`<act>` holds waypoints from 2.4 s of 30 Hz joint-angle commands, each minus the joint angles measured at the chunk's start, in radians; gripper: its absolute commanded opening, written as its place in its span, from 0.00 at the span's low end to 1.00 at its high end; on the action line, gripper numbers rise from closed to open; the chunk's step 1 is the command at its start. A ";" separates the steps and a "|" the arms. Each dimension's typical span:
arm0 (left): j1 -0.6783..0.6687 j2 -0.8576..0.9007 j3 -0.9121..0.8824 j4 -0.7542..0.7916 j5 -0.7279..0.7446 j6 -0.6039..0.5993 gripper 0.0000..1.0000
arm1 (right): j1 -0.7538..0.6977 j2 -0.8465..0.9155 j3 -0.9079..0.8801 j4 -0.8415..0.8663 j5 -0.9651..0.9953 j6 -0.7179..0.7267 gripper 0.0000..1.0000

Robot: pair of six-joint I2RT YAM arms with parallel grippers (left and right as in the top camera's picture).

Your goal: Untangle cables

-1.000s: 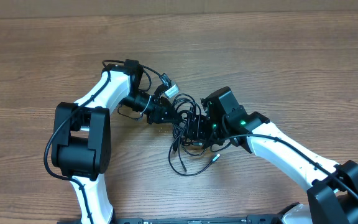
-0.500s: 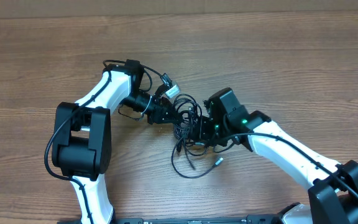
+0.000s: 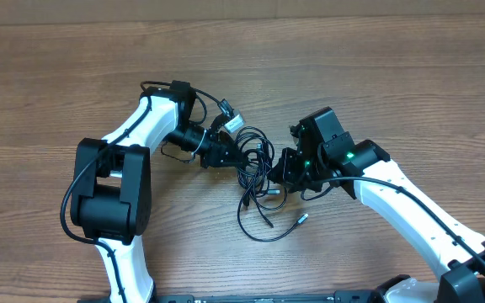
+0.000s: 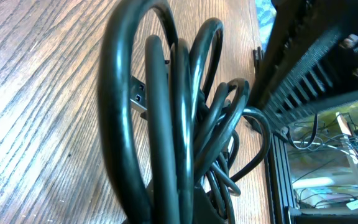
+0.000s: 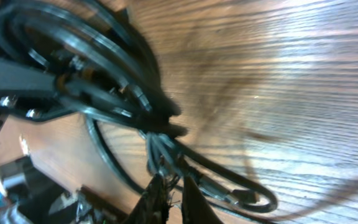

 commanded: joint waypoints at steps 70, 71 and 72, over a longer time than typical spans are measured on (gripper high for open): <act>-0.007 -0.011 0.019 -0.007 0.079 0.008 0.06 | 0.155 0.082 -0.026 0.184 0.425 0.177 0.18; -0.007 -0.011 0.019 -0.007 0.079 0.008 0.06 | 0.155 0.083 -0.026 0.184 0.431 0.178 0.18; -0.007 -0.011 0.019 -0.007 0.079 0.008 0.06 | 0.155 0.084 -0.026 0.183 0.444 0.177 0.17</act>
